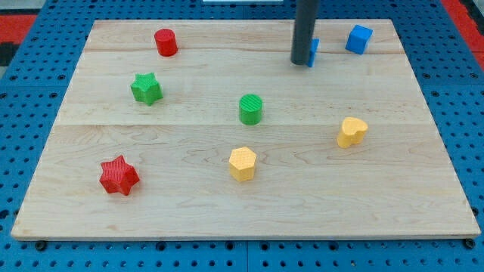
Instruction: Move the blue cube above the blue triangle
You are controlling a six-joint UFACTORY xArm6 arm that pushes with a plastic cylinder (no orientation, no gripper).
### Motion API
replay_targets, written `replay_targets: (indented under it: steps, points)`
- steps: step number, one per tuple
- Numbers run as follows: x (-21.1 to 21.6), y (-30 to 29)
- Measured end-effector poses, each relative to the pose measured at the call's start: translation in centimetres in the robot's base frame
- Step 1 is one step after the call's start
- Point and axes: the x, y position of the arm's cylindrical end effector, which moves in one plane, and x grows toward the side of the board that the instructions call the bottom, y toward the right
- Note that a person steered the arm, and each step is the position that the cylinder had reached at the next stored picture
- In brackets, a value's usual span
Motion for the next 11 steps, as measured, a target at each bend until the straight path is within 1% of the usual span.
replay_targets:
  steps: [1, 2, 3, 4, 6, 7, 8, 9, 10, 11]
  points:
    - [1.6, 4.6]
    - [0.7, 7.5]
    - [0.8, 12.7]
    - [-2.3, 14.5]
    - [-7.8, 7.8]
    - [-7.9, 8.3]
    - [-9.1, 8.4]
    - [-11.3, 6.9]
    - [-11.3, 1.1]
    - [-9.4, 0.9]
